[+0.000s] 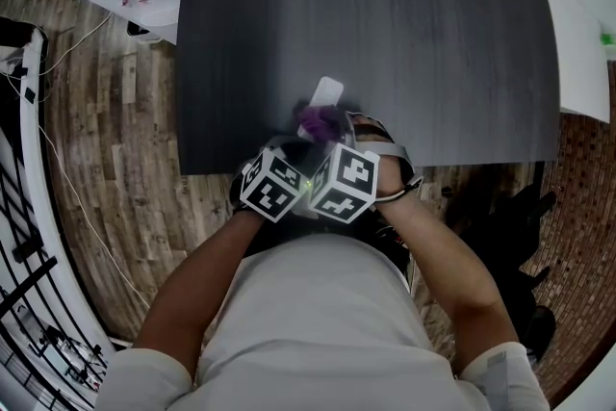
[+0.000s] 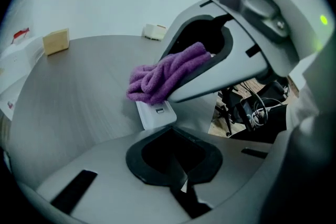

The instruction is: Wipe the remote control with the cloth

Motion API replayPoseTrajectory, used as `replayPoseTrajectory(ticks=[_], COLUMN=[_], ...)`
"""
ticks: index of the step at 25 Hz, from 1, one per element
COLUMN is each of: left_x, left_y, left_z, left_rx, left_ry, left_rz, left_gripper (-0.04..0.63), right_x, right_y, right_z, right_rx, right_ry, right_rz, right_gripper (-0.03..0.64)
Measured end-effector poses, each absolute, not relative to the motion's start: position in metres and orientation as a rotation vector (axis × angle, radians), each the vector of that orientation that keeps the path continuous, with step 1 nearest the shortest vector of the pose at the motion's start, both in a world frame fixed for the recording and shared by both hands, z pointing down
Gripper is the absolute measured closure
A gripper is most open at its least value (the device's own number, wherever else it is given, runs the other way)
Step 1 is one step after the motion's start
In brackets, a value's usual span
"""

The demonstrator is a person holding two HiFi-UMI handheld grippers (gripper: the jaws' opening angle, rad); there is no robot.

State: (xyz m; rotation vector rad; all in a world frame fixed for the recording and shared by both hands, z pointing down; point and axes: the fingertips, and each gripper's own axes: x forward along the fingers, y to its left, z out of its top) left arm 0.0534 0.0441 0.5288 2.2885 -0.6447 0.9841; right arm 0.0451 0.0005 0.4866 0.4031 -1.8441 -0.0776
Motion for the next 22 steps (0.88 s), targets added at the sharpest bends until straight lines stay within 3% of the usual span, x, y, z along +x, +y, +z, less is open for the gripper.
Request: replayPoseTrajectory(ticks=[15,22], left_x=[0.039,0.033], left_y=[0.041,0.044], left_z=[0.529,0.528], left_rx=[2.247,2.241], left_ry=[-0.696,-0.684], left_rz=[0.944,0.943], left_gripper=[0.592,0.591], right_x=[0.043,0.036], right_y=[0.018,0.051], right_z=[0.485,0.479], right_rx=[0.350,0.334], right_ry=[-1.905,-2.057], right_rz=[-0.050,0.402], right_gripper=[0.488,0.486])
